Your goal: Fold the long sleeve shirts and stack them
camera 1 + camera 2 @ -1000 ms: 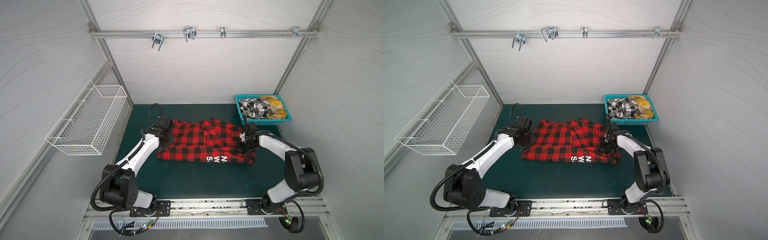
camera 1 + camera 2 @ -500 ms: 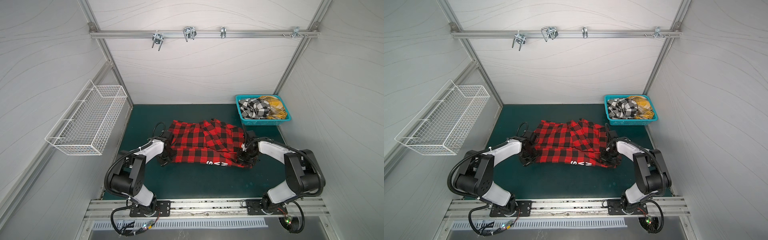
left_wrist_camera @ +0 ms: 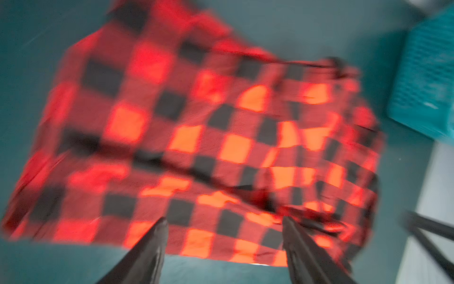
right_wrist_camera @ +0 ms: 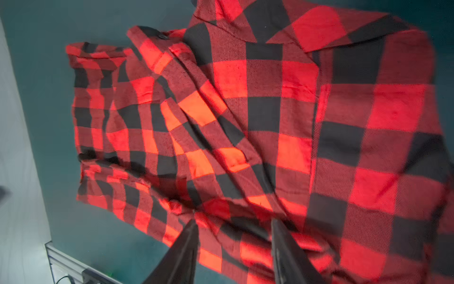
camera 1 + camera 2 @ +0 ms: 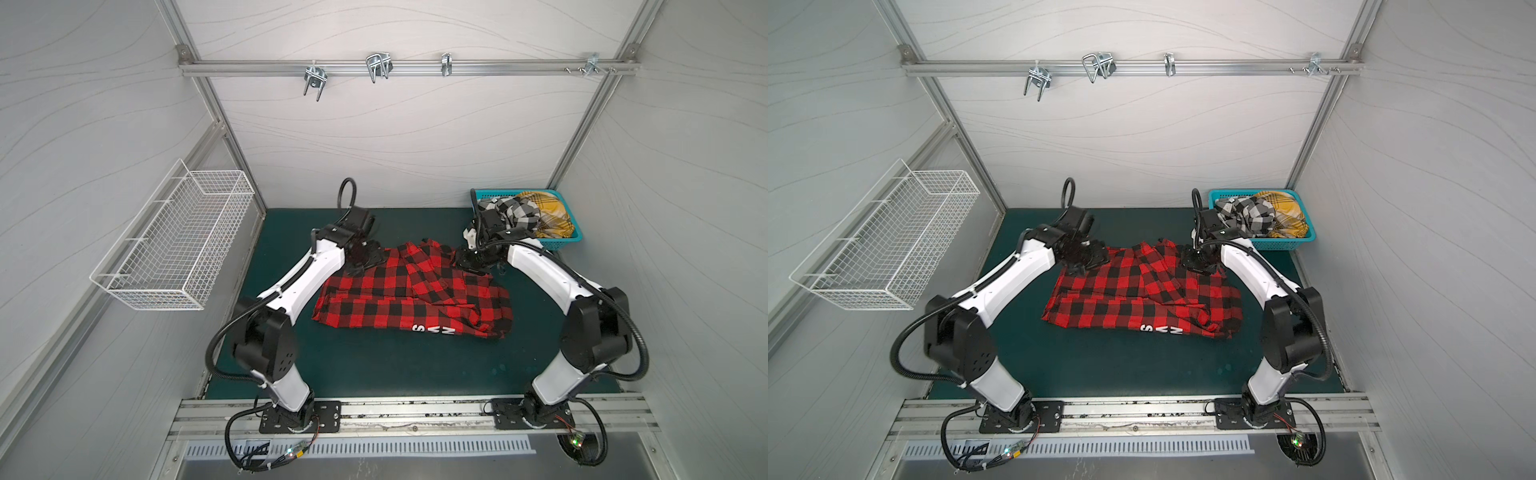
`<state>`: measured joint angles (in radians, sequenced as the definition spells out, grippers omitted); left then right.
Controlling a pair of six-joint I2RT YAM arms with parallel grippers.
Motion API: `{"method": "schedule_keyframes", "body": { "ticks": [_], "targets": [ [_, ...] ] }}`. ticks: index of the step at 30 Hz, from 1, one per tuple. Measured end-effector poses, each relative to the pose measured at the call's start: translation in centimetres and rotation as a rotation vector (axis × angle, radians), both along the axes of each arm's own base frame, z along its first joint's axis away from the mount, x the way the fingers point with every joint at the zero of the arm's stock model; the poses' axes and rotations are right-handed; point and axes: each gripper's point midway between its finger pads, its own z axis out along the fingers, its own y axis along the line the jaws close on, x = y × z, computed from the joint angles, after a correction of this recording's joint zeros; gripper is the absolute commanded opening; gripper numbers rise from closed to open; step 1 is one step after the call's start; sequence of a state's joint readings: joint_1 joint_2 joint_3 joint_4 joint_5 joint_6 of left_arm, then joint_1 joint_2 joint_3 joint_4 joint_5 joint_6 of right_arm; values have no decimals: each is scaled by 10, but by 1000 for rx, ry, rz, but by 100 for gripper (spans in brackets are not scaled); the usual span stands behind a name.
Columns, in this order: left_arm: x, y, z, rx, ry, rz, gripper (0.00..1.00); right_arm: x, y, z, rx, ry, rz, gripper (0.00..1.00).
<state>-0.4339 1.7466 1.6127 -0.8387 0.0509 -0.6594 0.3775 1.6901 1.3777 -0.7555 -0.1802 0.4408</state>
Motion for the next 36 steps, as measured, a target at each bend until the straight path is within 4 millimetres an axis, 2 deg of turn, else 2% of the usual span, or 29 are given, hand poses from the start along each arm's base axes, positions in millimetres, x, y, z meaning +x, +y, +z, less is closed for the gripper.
{"method": "schedule_keyframes", "body": {
  "ticks": [2, 4, 7, 11, 14, 18, 21, 22, 25, 29, 30, 34, 36],
  "targets": [
    [30, -32, 7, -27, -35, -61, 79, -9, -2, -15, -9, 49, -9, 46],
    [58, -56, 2, -36, -42, -93, 78, -21, -5, -29, -10, 95, -15, 42],
    [94, -75, -21, -26, -26, -110, 73, -42, -9, -48, -23, 150, -18, 40],
    [119, -87, -61, -9, 16, -113, 71, -74, -15, -64, -33, 205, -14, 36],
    [125, -89, -88, -1, 56, -103, 66, -92, -17, -67, -33, 221, -8, 35],
    [123, -90, -108, -3, 105, -79, 56, -103, -20, -64, -35, 213, -3, 35],
    [122, -91, -111, -10, 113, -65, 52, -106, -22, -61, -34, 205, -4, 35],
    [122, -92, -111, -14, 113, -60, 48, -106, -22, -61, -34, 205, -4, 35],
    [124, -96, -109, -31, 104, -51, 30, -109, -23, -63, -37, 210, -3, 35],
    [126, -101, -109, -52, 102, -41, 11, -115, -25, -69, -45, 228, -2, 35],
    [126, -102, -109, -54, 101, -40, 2, -117, -26, -71, -48, 234, -2, 34],
    [127, -103, -110, -59, 102, -31, 0, -122, -29, -76, -58, 251, -4, 35],
    [127, -103, -110, -57, 101, -27, 0, -126, -32, -77, -61, 252, -11, 43]
  ]
}}
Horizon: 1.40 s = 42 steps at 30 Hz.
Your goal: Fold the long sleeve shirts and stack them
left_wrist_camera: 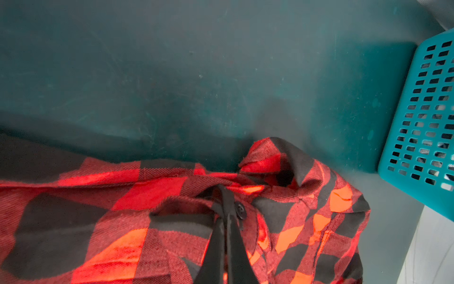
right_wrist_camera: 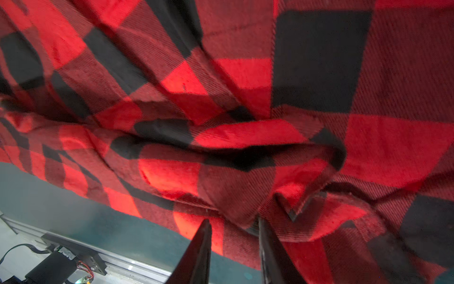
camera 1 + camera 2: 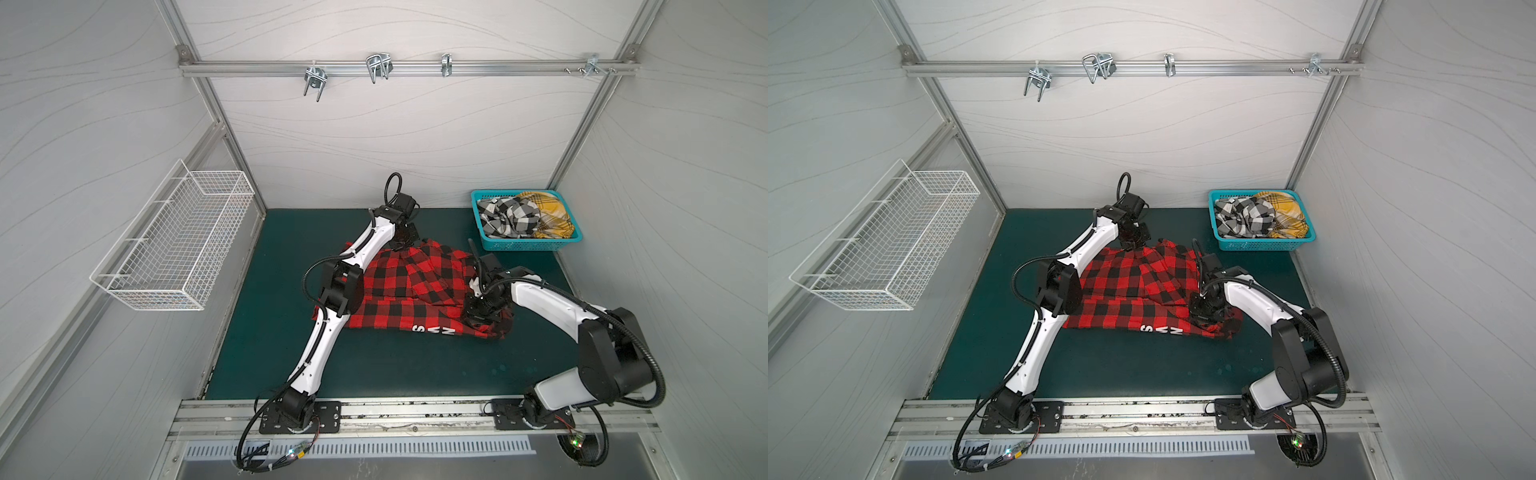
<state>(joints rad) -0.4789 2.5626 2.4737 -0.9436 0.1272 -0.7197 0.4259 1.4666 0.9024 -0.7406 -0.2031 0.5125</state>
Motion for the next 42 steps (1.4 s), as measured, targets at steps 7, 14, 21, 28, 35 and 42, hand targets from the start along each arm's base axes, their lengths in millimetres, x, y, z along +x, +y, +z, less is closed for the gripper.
{"method": "schedule_keyframes", "body": {
  "ticks": [7, 14, 21, 28, 35, 42],
  "targets": [
    [-6, 11, 54, -12, -80, 33, 0, -13, -8, -1, 74, 2, -69, 61],
    [-43, 31, 223, -174, -388, 44, 0, -20, -31, -16, 149, 80, -200, 68],
    [-92, 60, 251, -237, -472, 42, 0, -9, -18, 47, 297, -70, -215, 75],
    [-118, 59, 196, -247, -333, -7, 0, -3, -8, 70, 420, -52, -334, 81],
    [-163, 78, 203, -283, -347, -6, 0, 23, -14, 52, 469, 52, -521, 82],
    [-196, 90, 224, -344, -406, -13, 0, 43, -10, 22, 492, 159, -608, 80]
  ]
}}
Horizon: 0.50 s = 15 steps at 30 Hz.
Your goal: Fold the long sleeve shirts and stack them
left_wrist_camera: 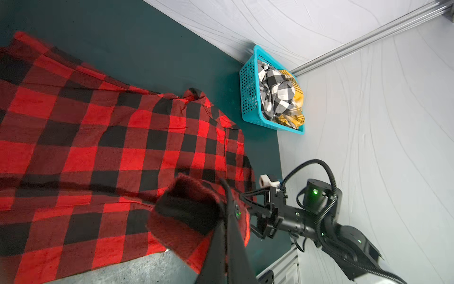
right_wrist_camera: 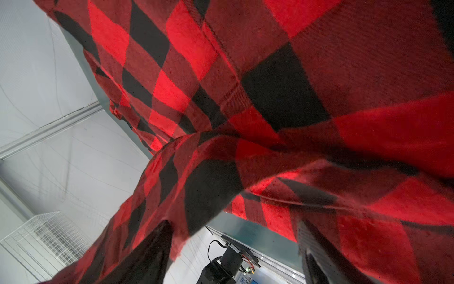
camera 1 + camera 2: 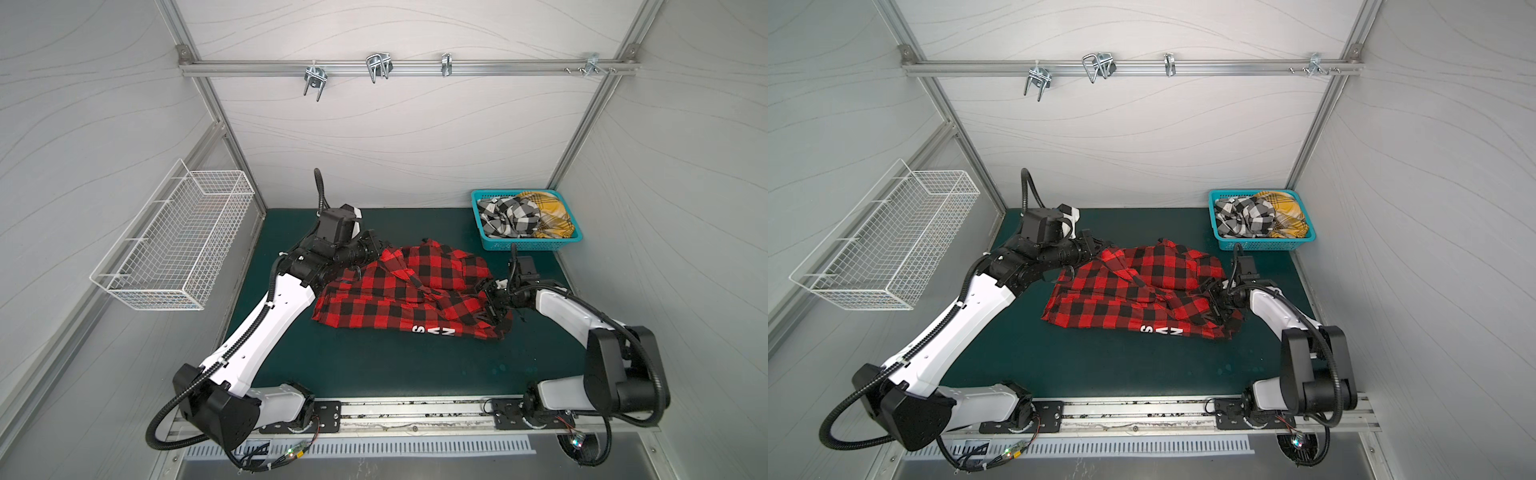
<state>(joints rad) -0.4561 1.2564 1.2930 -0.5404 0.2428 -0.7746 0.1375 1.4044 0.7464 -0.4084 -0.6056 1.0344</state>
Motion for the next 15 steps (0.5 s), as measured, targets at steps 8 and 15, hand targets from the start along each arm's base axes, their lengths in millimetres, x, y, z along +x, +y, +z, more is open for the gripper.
{"method": "schedule_keyframes", "body": {
  "ticks": [8, 15],
  "targets": [
    [-29, 8, -55, 23, 113, -20, 0, 7, -4, -17, -18, 25, -26, 60],
    [-41, 22, -67, 52, 145, 11, 0, 5, -25, -39, -88, 46, -50, 45]
  ]
}}
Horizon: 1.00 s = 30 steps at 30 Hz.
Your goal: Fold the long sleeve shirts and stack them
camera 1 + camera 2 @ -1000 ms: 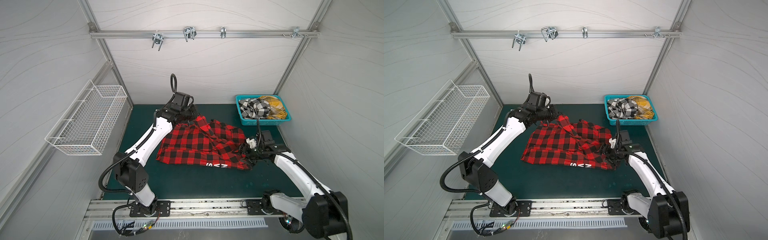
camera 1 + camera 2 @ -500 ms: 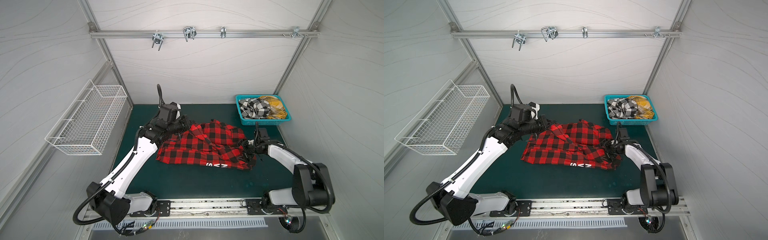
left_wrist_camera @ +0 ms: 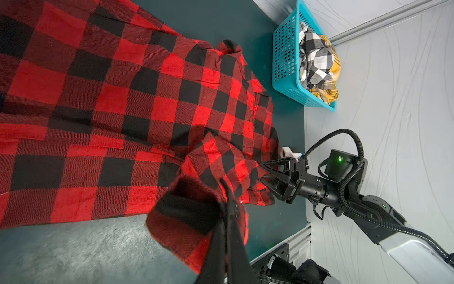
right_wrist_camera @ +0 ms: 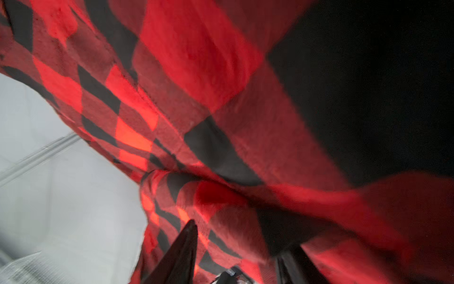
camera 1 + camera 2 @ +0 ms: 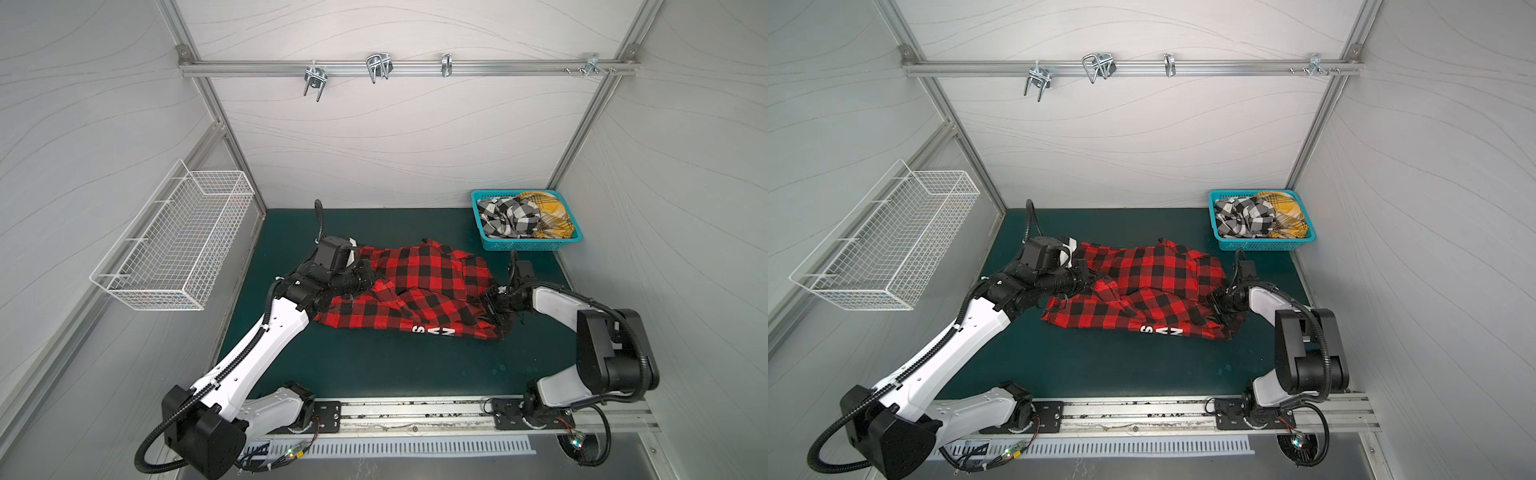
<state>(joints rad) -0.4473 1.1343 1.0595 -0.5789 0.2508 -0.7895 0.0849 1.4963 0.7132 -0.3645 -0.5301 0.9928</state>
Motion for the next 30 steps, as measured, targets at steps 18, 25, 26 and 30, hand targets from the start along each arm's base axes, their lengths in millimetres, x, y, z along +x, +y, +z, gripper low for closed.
{"method": "schedule_keyframes", "body": {
  "ticks": [18, 25, 26, 30],
  "targets": [
    [24, 77, -46, 66, 123, 216, 0, -7, -8, -2, -40, -55, 20, 0],
    [38, 112, -112, 105, 261, 291, 0, -22, -3, 22, -21, -162, 20, 0],
    [34, 116, -124, 111, 288, 297, 0, -26, -1, 19, -18, -157, 25, 0],
    [28, 119, -156, 121, 371, 301, 0, -45, 7, -2, -19, -101, 57, 0]
  ]
}}
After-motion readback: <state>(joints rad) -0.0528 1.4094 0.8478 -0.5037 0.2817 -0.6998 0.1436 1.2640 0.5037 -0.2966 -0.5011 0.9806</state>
